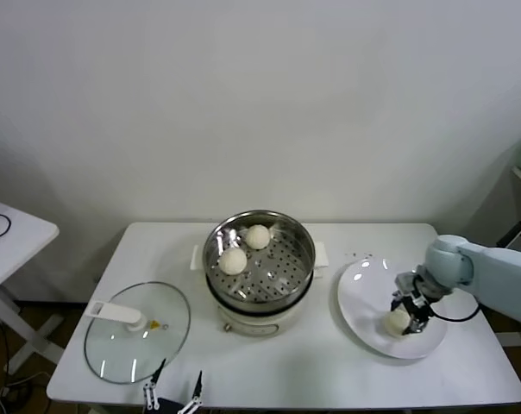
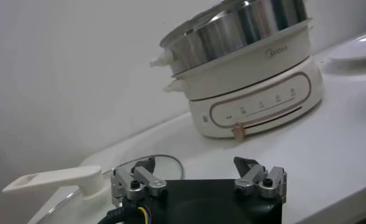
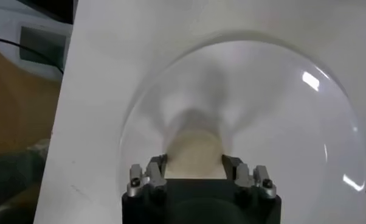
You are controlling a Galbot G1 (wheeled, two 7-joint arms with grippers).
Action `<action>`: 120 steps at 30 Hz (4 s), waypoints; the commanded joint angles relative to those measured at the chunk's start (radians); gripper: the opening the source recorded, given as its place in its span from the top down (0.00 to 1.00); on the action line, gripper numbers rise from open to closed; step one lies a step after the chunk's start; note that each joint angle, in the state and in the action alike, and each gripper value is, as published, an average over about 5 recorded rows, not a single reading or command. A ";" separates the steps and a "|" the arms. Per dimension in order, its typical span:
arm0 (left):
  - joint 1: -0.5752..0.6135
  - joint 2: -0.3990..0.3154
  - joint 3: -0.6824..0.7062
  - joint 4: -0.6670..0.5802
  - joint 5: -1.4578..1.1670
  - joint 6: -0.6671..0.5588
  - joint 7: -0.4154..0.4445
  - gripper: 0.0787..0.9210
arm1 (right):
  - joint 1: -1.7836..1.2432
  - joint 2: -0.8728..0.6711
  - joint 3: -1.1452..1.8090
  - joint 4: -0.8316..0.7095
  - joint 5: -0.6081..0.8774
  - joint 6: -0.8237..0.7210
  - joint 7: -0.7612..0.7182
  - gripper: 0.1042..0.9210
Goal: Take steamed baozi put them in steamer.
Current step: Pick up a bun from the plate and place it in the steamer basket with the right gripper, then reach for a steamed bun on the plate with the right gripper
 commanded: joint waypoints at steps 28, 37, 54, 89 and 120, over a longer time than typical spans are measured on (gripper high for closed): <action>0.014 -0.038 -0.002 -0.019 0.006 -0.006 -0.005 0.12 | 0.842 0.421 -0.121 0.343 0.114 0.383 -0.145 0.41; 0.015 -0.042 -0.004 -0.026 0.004 -0.004 -0.004 0.12 | 0.609 0.618 -0.051 0.350 -0.043 0.314 -0.088 0.41; 0.014 -0.049 -0.015 -0.010 0.005 -0.008 -0.005 0.12 | 0.284 0.702 -0.056 0.159 -0.301 0.288 -0.028 0.41; 0.026 -0.049 -0.015 -0.014 0.027 -0.008 -0.004 0.12 | 0.558 0.507 -0.141 0.112 0.060 0.355 -0.067 0.12; 0.035 -0.049 -0.017 -0.007 0.010 -0.003 -0.013 0.12 | -0.108 0.014 0.100 -0.303 -0.060 0.074 -0.018 0.12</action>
